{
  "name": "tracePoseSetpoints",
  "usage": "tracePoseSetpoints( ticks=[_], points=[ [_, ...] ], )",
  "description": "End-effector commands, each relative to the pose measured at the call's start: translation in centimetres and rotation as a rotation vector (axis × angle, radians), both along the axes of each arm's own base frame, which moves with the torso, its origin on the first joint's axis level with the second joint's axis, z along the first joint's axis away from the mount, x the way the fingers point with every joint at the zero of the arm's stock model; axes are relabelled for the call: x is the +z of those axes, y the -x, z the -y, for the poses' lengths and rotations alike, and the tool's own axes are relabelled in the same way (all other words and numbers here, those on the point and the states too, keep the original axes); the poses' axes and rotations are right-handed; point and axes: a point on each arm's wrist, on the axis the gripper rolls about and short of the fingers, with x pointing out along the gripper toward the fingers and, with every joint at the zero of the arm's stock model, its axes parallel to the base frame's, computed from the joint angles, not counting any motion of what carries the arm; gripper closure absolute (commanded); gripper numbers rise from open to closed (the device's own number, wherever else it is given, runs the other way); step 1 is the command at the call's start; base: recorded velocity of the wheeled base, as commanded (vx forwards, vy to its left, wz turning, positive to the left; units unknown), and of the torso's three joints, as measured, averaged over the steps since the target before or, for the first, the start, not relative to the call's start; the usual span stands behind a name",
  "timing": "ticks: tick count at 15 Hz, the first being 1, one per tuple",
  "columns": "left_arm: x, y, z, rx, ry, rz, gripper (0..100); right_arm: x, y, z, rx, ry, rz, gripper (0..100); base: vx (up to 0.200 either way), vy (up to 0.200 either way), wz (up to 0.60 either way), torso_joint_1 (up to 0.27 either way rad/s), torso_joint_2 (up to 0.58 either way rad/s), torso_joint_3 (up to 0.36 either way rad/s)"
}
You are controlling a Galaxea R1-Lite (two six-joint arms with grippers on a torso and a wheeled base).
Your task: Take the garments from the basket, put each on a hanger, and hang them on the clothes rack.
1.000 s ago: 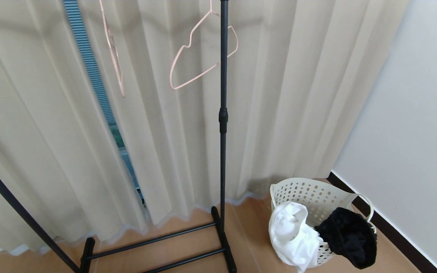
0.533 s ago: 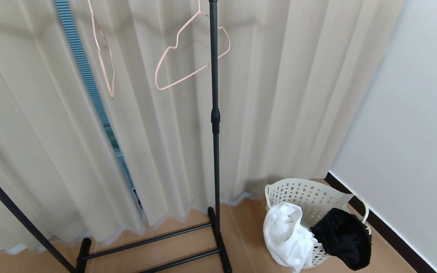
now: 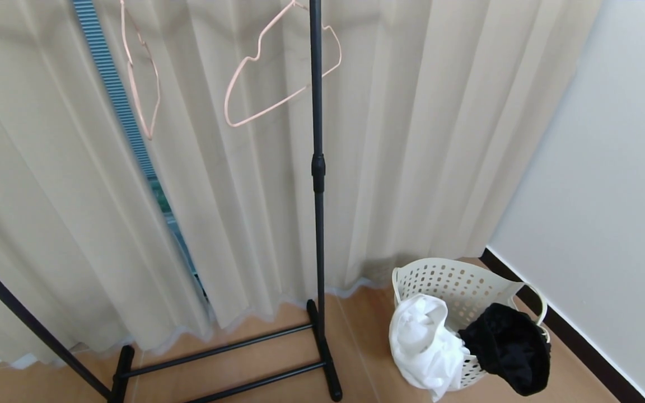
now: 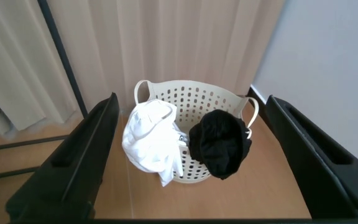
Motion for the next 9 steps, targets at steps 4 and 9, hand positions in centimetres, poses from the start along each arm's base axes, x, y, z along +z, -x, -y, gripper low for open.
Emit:
tracePoseSetpoints(
  ticks=[4,9],
  points=[
    [0.01,-0.01,0.0,0.0,-0.001,0.0,0,0.0,-0.01,0.0,0.0,0.0,-0.001,0,0.0,0.0,0.0,0.004,0.0,-0.192],
    [0.01,-0.01,0.0,0.0,-0.001,0.0,0,0.04,0.0,0.0,0.0,0.0,0.0,0,0.0,0.0,0.0,0.002,0.0,-0.197]
  ],
)
